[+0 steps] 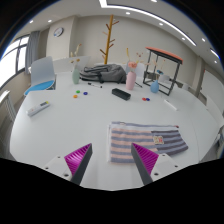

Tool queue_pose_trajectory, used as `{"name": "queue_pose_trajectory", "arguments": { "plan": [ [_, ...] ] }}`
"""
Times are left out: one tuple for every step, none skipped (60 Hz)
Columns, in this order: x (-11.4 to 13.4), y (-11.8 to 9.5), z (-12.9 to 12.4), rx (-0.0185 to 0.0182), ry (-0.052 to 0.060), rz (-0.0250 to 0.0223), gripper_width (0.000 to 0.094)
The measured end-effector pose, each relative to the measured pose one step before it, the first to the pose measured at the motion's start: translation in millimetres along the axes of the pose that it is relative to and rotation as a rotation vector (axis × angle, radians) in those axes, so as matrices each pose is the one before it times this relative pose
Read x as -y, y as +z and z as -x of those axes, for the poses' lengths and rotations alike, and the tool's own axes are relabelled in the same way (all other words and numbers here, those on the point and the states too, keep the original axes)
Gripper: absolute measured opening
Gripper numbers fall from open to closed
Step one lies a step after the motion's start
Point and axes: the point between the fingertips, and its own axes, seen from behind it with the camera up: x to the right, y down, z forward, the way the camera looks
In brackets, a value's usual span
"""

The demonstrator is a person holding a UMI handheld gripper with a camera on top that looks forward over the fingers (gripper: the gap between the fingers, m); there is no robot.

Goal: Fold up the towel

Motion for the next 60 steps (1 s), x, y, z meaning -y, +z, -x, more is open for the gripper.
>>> {"name": "queue_pose_trajectory", "arguments": {
  "plan": [
    [-0.66,7.26,-0.47,0.00221,0.0011,0.00258,0.0849],
    [-1.50,6.91,-0.18,0.00168,0.0005,0.00373,0.0850],
    [-1.85,6.66,-0.21,0.00177,0.0012,0.00565,0.0849],
    [-1.93,6.63,-0.16,0.00158,0.0019,0.00648,0.0850],
    [-1.74,6.30,-0.23,0.00161,0.0026,0.00610,0.0850],
    [-1.51,6.03,0.07,0.00241,0.0022,0.00555,0.0851],
    [-1.35,5.76,0.53,0.00373,0.0025,0.00522,0.0850],
    [-1.84,5.36,-0.35,0.00689,0.0027,0.00302,0.0849],
    [-1.20,5.09,0.76,0.00537,0.0024,0.00507,0.0848],
    [-1.47,4.55,0.65,0.00531,0.0020,0.00533,0.0848],
    [-1.20,4.37,0.61,0.00417,0.0020,0.00552,0.0849],
    [-0.90,4.18,0.60,0.00302,0.0028,0.00462,0.0848],
    [-0.89,4.03,0.62,0.00242,0.0036,0.00360,0.0848],
    [-0.75,3.73,0.32,0.00248,0.0037,0.00248,0.0847],
    [-0.74,3.30,0.55,0.00252,0.0028,0.00221,0.0847],
    [-1.23,3.17,0.50,0.00553,-0.0008,0.00302,0.0848],
    [2.51,0.77,1.23,0.00970,0.0026,-0.00947,0.0842],
    [1.99,1.40,0.01,0.00224,0.0035,-0.00971,0.0833],
    [0.42,1.74,-1.35,-0.00422,-0.0001,-0.00222,0.0825],
    [0.23,1.25,-0.59,-0.00226,-0.0013,-0.00001,0.0823],
    [3.17,2.52,1.50,-0.00041,0.0033,-0.00295,0.0819],
    [-0.06,0.70,-0.68,0.00065,0.0018,0.00058,0.0816],
    [-0.72,0.59,0.19,0.00214,0.0044,0.00176,0.0812],
    [-0.01,0.48,-0.25,0.00013,0.0073,-0.00047,0.0800],
    [-0.61,0.47,-0.89,-0.00206,0.0072,0.00198,0.0777],
    [-0.50,0.29,-1.44,-0.00419,0.0045,0.00205,0.0753],
    [0.37,0.26,-1.20,-0.00402,0.0026,0.00018,0.0725],
    [-0.46,0.34,-0.82,-0.00356,-0.0019,0.00388,0.0676],
    [-0.28,-0.07,0.61,0.00155,-0.0041,0.00486,0.0605],
    [0.00,0.19,0.98,0.00146,-0.0056,0.00538,0.0490],
    [1.80,1.43,-1.85,-0.00544,-0.0095,0.00378,0.0326],
    [1.05,1.19,-4.04,-0.01572,-0.0096,0.00292,0.0128],
    [0.72,-0.86,-5.68,-0.03381,-0.0108,-0.00045,0.0028],
    [1.43,0.29,-0.16,-0.01127,0.0121,0.00290,0.0029],
    [-3.32,-1.37,3.56,0.00348,0.0053,0.01934,0.0028],
    [-1.79,-2.26,4.30,0.00647,-0.0034,0.01485,0.0028],
    [1.23,-2.18,3.76,0.00944,-0.0141,0.00494,0.0027],
    [0.44,-1.99,7.00,0.01942,-0.0107,0.00613,0.0026],
    [-1.07,-2.92,7.69,0.02891,0.0031,0.00593,0.0025],
    [-0.05,-3.10,10.24,0.03248,0.0162,0.00672,0.0025],
    [-0.49,-3.49,11.30,0.03751,0.0191,0.00751,0.0024],
    [-1.37,-3.68,10.84,0.02993,0.0126,0.00406,0.0024],
    [0.45,-5.76,7.02,0.03202,0.0090,0.00235,0.0024],
    [2.32,-4.91,7.56,0.02263,0.0055,-0.00277,0.0024],
    [3.28,-4.98,5.49,0.01556,-0.0003,-0.00661,0.0024],
    [3.81,-5.53,6.08,0.01384,-0.0027,-0.00800,0.0025],
    [4.79,-5.56,6.06,0.01606,-0.0012,-0.00941,0.0025],
    [6.12,-4.62,13.23,0.01498,0.0093,-0.00765,0.0024],
    [5.10,-7.32,4.00,0.02352,0.0122,-0.01260,0.0024],
    [5.90,-6.04,5.44,0.02111,0.0174,-0.01185,0.0024],
    [5.86,-5.22,5.97,0.01110,0.0175,-0.00810,0.0024],
    [6.11,-5.43,2.69,0.01253,0.0159,-0.00877,0.0024],
    [6.17,-5.11,0.85,0.00714,0.0121,-0.00861,0.0025],
    [6.48,-4.95,-0.33,0.00294,0.0082,-0.01007,0.0024],
    [6.82,-4.71,-0.93,0.00056,0.0073,-0.01202,0.0025],
    [7.05,-4.41,-1.83,-0.00075,0.0083,-0.01242,0.0025],
    [6.61,-4.21,-2.62,-0.00156,0.0091,-0.01119,0.0025],
    [6.16,-3.53,-2.97,-0.00284,0.0084,-0.01057,0.0025],
    [6.58,-3.34,-2.87,-0.00387,0.0092,-0.00978,0.0025],
    [5.21,-2.52,-4.95,-0.00633,0.0061,-0.00839,0.0025]
  ]
}}
